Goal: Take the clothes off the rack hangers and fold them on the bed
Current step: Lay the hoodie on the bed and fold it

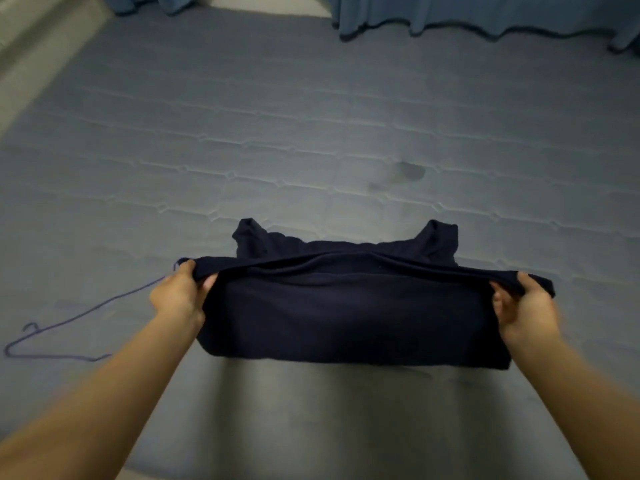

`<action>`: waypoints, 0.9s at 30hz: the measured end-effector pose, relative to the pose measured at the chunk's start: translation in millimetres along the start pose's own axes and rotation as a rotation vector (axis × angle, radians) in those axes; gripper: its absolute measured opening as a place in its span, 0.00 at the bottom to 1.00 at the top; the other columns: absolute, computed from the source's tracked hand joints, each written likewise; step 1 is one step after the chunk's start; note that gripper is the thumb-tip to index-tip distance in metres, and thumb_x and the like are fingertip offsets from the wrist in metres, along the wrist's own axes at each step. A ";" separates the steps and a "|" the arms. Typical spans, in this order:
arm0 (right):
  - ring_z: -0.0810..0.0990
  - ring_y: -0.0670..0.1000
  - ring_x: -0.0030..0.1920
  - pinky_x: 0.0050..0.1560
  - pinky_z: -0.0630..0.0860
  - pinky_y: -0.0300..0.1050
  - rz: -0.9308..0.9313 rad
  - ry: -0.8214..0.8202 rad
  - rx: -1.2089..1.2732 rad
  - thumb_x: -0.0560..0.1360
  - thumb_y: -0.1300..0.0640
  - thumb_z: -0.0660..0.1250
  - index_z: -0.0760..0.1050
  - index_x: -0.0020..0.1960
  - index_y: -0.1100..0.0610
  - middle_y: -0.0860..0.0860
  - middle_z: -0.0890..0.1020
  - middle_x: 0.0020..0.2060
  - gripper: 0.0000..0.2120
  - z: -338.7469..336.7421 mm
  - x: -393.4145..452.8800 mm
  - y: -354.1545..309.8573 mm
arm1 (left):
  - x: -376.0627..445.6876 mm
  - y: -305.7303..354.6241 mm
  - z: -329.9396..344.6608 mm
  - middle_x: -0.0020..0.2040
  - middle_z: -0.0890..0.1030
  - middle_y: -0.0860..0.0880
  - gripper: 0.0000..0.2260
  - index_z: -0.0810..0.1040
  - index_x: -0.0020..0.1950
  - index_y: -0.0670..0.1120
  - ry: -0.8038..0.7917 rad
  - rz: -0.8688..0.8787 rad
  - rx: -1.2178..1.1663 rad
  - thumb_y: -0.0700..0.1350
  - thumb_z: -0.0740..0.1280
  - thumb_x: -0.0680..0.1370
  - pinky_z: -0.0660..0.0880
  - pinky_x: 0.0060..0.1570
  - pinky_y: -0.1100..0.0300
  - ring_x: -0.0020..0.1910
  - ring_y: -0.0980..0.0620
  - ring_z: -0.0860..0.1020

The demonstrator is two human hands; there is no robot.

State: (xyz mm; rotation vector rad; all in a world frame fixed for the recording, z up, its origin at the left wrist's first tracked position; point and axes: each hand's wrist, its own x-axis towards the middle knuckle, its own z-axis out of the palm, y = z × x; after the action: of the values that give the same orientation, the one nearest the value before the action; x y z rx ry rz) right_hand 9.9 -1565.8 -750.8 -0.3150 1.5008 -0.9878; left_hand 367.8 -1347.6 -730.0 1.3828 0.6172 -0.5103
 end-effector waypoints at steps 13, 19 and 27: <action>0.82 0.49 0.41 0.47 0.81 0.42 -0.085 0.043 -0.102 0.77 0.60 0.65 0.68 0.49 0.57 0.57 0.79 0.54 0.06 76.5 67.7 2.6 | 93.5 -19.8 93.8 0.55 0.74 0.37 0.11 0.69 0.52 0.37 0.015 0.023 0.012 0.32 0.68 0.74 0.81 0.42 0.50 0.44 0.42 0.80; 0.73 0.44 0.63 0.59 0.69 0.38 -0.089 -0.218 -0.257 0.80 0.51 0.57 0.66 0.69 0.54 0.46 0.75 0.60 0.19 80.8 95.4 14.7 | 115.5 -53.2 111.6 0.70 0.68 0.48 0.18 0.65 0.71 0.45 -0.284 0.058 0.148 0.46 0.59 0.81 0.69 0.65 0.58 0.66 0.50 0.71; 0.60 0.54 0.73 0.73 0.56 0.56 -1.120 -0.508 -1.344 0.76 0.46 0.62 0.63 0.72 0.57 0.54 0.62 0.73 0.28 70.4 67.5 68.2 | 76.0 -112.1 51.7 0.76 0.61 0.47 0.29 0.69 0.71 0.48 -0.662 1.257 1.351 0.62 0.59 0.74 0.55 0.72 0.44 0.75 0.45 0.56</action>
State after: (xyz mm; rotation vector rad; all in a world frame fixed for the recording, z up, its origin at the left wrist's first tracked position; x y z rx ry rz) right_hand 83.5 -1599.9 -837.9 -2.3398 1.2294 -0.4137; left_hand 355.2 -1411.1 -859.7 2.2739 -1.3811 -0.2427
